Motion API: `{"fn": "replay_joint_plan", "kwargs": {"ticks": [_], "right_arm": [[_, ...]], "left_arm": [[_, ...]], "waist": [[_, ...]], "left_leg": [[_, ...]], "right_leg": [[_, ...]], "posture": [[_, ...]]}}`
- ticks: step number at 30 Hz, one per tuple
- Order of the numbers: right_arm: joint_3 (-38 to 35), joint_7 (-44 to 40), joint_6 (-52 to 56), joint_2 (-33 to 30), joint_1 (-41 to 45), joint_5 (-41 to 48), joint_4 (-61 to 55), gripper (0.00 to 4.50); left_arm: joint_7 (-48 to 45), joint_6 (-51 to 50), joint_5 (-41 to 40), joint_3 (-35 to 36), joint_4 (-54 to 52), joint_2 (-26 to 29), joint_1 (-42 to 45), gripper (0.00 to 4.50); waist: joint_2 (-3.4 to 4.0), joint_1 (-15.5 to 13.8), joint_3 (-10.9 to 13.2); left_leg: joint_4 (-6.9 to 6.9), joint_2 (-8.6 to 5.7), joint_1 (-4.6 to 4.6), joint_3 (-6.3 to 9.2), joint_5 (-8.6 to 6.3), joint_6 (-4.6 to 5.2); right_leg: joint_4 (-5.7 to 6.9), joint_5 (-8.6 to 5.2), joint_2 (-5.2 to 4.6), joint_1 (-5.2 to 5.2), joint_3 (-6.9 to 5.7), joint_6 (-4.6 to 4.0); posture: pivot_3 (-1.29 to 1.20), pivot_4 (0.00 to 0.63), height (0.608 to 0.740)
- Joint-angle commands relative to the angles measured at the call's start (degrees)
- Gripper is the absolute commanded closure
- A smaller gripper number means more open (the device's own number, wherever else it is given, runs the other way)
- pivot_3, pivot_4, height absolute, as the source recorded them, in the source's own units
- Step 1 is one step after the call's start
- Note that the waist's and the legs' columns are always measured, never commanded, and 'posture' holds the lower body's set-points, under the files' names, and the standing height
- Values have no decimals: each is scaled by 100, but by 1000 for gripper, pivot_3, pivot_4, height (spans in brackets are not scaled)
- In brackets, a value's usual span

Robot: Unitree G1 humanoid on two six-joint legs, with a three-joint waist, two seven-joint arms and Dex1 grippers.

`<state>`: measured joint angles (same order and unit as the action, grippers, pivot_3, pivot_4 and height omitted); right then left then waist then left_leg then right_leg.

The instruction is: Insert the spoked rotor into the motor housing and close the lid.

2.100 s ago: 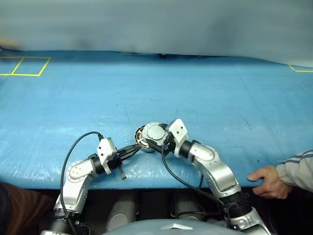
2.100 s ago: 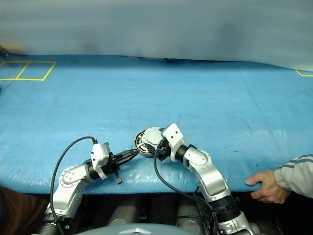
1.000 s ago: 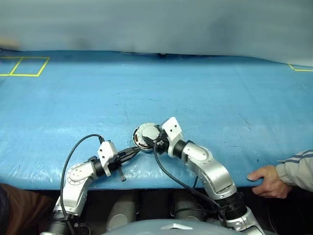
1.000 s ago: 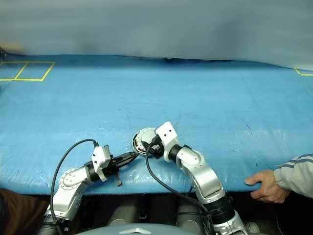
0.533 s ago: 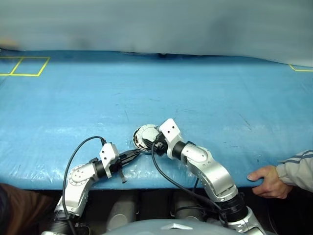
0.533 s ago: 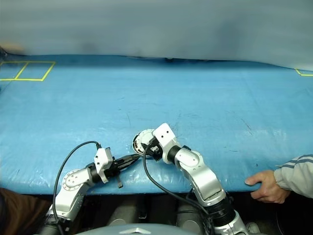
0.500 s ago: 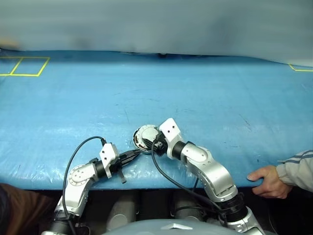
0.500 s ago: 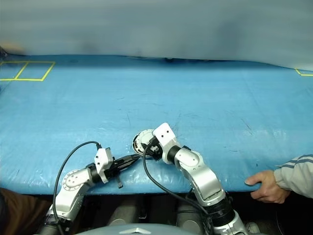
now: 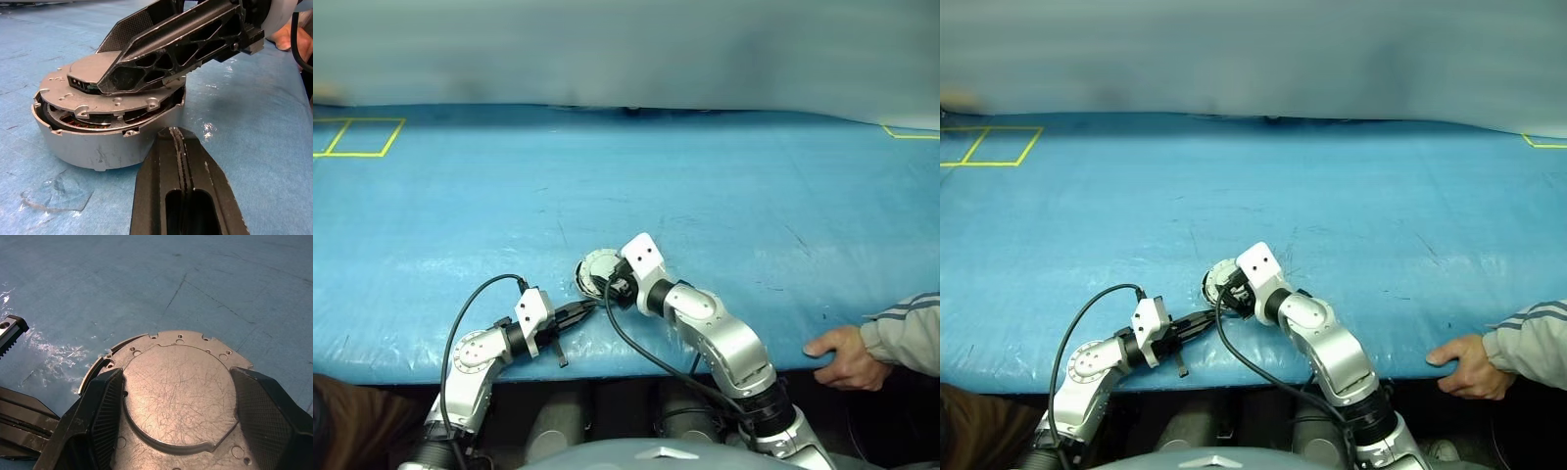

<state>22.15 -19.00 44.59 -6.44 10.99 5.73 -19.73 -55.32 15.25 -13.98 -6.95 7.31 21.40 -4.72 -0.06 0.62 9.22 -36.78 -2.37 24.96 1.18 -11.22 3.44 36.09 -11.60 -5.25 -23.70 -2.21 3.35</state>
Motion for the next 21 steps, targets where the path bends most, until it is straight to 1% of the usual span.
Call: {"fn": "replay_joint_plan", "kwargs": {"ticks": [1,4,7,12,17,21], "right_arm": [[67,90,176,53,18,-29,73,1395],[78,139,205,57,29,-83,146,1395],[174,240,94,-122,97,-362,309,1395],[53,157,67,-188,156,-264,265,1395],[-111,9,173,60,161,126,36,1395],[-95,-10,265,186,153,233,3,1395]], "left_arm": [[24,139,1,-12,5,-25,68,4500],[43,185,27,-27,88,-21,108,4500],[53,214,52,-44,153,-35,148,4500],[61,258,73,-60,232,-58,212,4500],[52,292,84,-61,291,-71,219,4500],[61,314,97,-63,326,-73,209,4500]], "waist": [[0,1,0],[1,2,-1],[2,3,-2],[5,-2,-8],[5,-1,-8],[5,1,-8]], "left_leg": [[0,0,-1,0,0,0],[0,0,-2,0,0,0],[0,0,-4,-2,0,0],[0,0,-8,-2,0,-1],[0,0,-7,-1,0,-1],[2,-1,-6,-1,0,-1]], "right_leg": [[1,0,0,0,-1,0],[2,0,-2,0,-1,0],[3,0,-5,0,-3,0],[4,-1,-19,5,-12,1],[4,-1,-21,5,-14,2],[3,0,-21,3,-17,1]], "posture": [[0,150,740],[0,150,740],[0,150,740],[0,150,740],[0,150,740],[0,150,740]]}}
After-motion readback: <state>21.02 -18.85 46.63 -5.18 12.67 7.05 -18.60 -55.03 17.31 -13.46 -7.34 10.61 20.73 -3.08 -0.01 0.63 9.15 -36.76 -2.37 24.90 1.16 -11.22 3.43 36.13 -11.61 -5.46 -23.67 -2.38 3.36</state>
